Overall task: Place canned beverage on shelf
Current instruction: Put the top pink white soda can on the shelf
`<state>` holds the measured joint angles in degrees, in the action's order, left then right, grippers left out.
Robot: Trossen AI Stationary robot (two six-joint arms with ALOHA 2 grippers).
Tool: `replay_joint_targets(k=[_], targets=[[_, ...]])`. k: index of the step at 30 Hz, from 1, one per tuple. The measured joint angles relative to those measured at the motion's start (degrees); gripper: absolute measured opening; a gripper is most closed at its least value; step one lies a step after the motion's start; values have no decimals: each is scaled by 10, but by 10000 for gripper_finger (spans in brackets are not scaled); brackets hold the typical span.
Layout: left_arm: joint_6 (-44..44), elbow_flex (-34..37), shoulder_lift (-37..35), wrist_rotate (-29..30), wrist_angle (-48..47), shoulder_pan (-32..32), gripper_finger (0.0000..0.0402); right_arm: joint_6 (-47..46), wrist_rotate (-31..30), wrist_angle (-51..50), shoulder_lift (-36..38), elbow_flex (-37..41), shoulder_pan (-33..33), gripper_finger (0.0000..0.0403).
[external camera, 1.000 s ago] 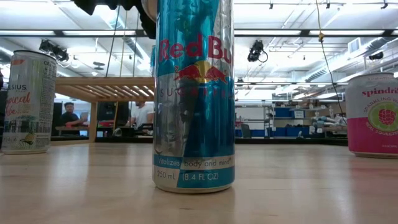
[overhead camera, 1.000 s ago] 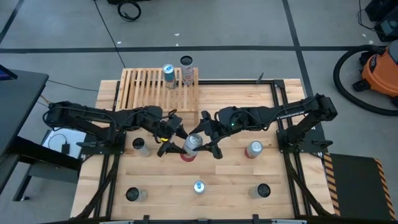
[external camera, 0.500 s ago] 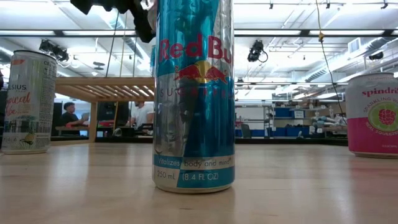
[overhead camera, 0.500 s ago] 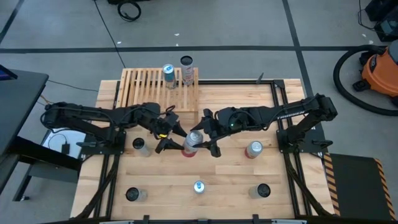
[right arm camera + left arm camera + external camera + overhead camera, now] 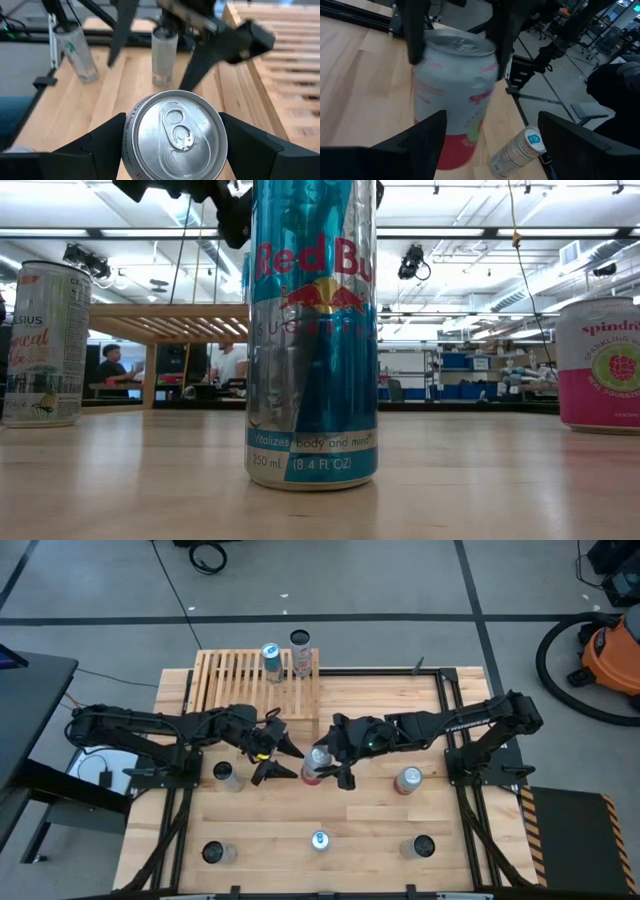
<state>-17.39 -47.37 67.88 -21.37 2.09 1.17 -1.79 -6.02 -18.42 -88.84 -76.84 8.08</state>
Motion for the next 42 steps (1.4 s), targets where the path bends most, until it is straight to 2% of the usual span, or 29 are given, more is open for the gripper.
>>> replay_joint_targets(k=[7,19,24,29,36,42], targets=[[0,0,0,10,0,0,314,4,-3,1,0,0,0,292],[-9,0,0,94,1,1,314,5,-1,-2,0,0,1,292],[-15,0,0,96,1,4,314,8,1,-1,0,0,1,292],[-15,0,0,86,-5,9,314,10,1,-1,0,0,1,292],[-15,0,1,-3,-14,33,315,15,1,-1,0,0,0,292],[-13,0,1,-12,-61,53,316,18,1,6,0,0,0,292]])
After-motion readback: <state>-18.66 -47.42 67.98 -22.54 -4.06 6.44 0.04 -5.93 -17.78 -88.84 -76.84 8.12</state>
